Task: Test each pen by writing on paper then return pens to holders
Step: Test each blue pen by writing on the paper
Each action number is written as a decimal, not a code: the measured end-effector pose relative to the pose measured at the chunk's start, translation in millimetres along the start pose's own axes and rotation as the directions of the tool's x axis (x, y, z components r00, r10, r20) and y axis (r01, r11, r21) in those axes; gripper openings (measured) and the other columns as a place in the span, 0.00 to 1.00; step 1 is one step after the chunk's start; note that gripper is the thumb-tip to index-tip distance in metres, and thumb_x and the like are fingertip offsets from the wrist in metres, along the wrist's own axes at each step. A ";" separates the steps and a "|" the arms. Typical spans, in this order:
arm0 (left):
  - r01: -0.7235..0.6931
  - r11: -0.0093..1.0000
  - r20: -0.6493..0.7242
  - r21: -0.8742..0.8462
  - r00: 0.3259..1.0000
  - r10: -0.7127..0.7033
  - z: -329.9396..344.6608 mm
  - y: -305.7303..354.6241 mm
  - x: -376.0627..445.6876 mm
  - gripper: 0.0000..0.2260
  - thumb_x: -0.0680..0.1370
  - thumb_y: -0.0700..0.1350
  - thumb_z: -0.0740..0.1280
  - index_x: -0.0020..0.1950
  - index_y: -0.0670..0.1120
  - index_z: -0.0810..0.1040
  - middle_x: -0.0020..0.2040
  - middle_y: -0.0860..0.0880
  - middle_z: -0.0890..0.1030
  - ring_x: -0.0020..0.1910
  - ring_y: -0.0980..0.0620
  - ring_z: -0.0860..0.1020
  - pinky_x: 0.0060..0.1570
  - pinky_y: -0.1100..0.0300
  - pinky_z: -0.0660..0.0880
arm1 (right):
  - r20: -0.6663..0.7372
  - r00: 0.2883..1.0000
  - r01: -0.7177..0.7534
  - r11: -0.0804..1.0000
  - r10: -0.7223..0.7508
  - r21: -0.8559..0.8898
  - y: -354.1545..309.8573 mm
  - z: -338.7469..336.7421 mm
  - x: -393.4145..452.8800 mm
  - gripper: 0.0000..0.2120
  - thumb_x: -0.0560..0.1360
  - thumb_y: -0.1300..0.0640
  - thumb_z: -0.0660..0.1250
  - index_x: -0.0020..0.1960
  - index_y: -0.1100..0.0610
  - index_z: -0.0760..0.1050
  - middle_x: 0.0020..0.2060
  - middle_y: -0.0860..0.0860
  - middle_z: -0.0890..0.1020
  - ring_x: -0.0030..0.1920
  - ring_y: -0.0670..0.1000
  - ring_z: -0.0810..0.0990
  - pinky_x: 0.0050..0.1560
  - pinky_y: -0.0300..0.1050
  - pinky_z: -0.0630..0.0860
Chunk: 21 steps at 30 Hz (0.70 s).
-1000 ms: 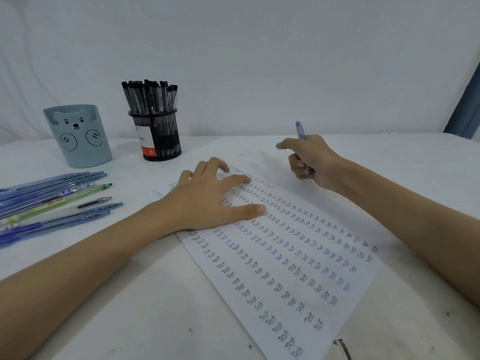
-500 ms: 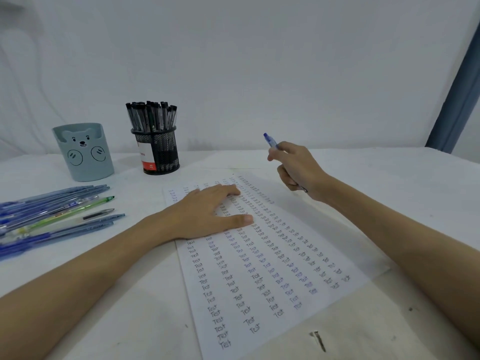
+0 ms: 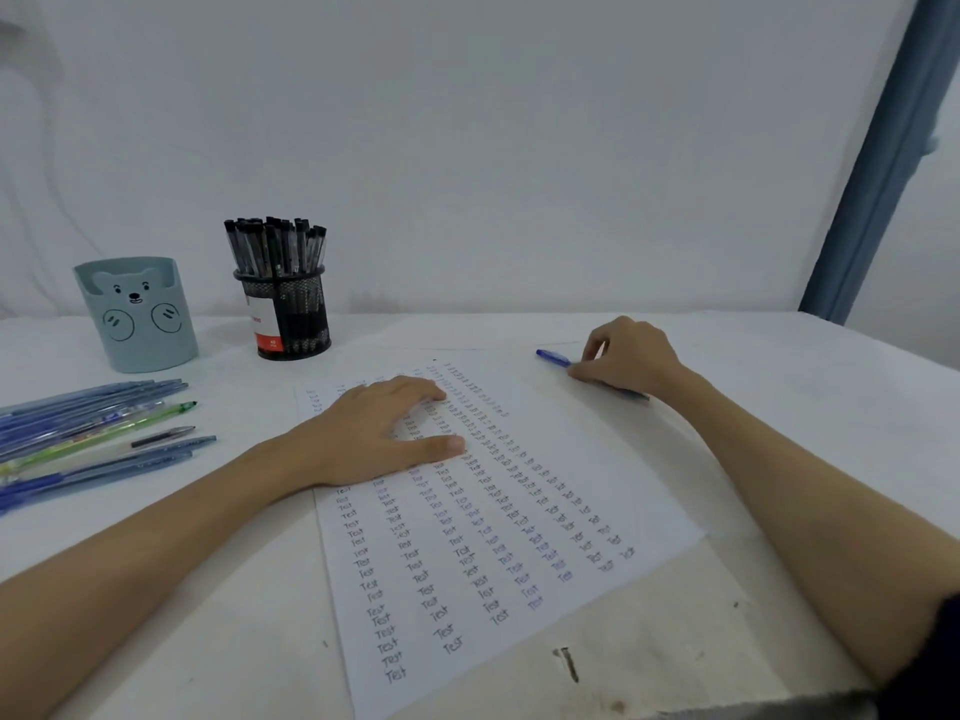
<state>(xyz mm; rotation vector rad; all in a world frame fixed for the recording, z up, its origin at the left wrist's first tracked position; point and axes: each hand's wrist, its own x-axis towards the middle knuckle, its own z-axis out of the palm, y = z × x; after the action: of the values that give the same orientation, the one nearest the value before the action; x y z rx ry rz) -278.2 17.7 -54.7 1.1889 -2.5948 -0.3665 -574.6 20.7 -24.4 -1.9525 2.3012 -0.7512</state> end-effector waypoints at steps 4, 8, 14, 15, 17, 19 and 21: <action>-0.014 0.999 -0.040 -0.031 0.999 0.013 -5.4 1.5 -8.3 0.34 0.65 0.77 0.52 0.66 0.61 0.67 0.65 0.64 0.67 0.64 0.61 0.68 0.67 0.56 0.63 | -0.027 0.999 0.023 0.998 -0.024 -0.058 -10.5 -2.0 -2.0 0.11 0.69 0.48 0.71 0.42 0.56 0.79 0.39 0.50 0.79 0.41 0.52 0.76 0.32 0.39 0.65; 0.023 0.992 -0.113 -0.123 0.993 -0.037 -21.5 1.0 -44.8 0.22 0.72 0.70 0.55 0.60 0.62 0.72 0.61 0.66 0.70 0.60 0.65 0.70 0.62 0.57 0.69 | -0.119 0.983 0.139 0.990 -0.142 -0.032 -50.2 -2.0 -6.9 0.08 0.72 0.51 0.67 0.41 0.56 0.78 0.36 0.52 0.80 0.41 0.55 0.77 0.34 0.41 0.66; 0.077 0.997 -0.192 -0.024 0.978 -0.080 -34.9 -21.8 -142.5 0.16 0.75 0.65 0.59 0.57 0.59 0.74 0.56 0.65 0.74 0.58 0.68 0.70 0.59 0.67 0.67 | 0.101 0.866 0.477 0.870 -0.489 0.126 -169.1 7.2 -43.1 0.10 0.75 0.51 0.66 0.40 0.57 0.79 0.36 0.54 0.81 0.36 0.52 0.76 0.36 0.41 0.70; 0.110 0.994 -0.202 -0.017 0.973 -0.111 -37.9 -28.5 -160.6 0.18 0.74 0.66 0.58 0.57 0.59 0.75 0.56 0.65 0.74 0.59 0.68 0.70 0.60 0.68 0.66 | 0.125 0.834 0.520 0.842 -0.537 0.146 -191.2 13.4 -50.4 0.10 0.75 0.52 0.66 0.41 0.57 0.79 0.37 0.53 0.81 0.38 0.52 0.76 0.37 0.42 0.70; 0.176 0.984 -0.238 -0.024 0.955 -0.177 -43.2 -38.3 -187.7 0.20 0.72 0.67 0.56 0.57 0.59 0.75 0.57 0.65 0.74 0.58 0.68 0.70 0.60 0.69 0.65 | 0.163 0.772 0.588 0.787 -0.615 0.185 -227.2 27.7 -63.9 0.08 0.75 0.54 0.66 0.44 0.58 0.81 0.39 0.51 0.81 0.41 0.51 0.76 0.41 0.41 0.71; 0.233 0.972 -0.276 -0.030 0.933 -0.232 -47.5 -47.0 -209.1 0.21 0.71 0.67 0.56 0.56 0.58 0.75 0.57 0.64 0.76 0.57 0.68 0.72 0.59 0.69 0.66 | 0.189 0.712 0.639 0.735 -0.677 0.226 -257.2 44.6 -78.6 0.08 0.75 0.58 0.65 0.48 0.58 0.83 0.43 0.50 0.82 0.42 0.48 0.76 0.44 0.41 0.73; 0.267 0.963 -0.312 -0.037 0.912 -0.265 -49.2 -55.0 -221.6 0.22 0.71 0.66 0.57 0.56 0.56 0.77 0.57 0.62 0.77 0.56 0.66 0.72 0.60 0.68 0.66 | 0.199 0.675 0.673 0.703 -0.710 0.227 -277.5 62.4 -89.9 0.09 0.75 0.60 0.64 0.50 0.57 0.83 0.47 0.51 0.83 0.46 0.50 0.78 0.50 0.45 0.76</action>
<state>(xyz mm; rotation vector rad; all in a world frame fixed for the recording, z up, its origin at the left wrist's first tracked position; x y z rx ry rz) -83.5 146.7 -56.4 1.4754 -2.1696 -0.1997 -279.6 57.4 0.0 -2.6693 1.2626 -0.5745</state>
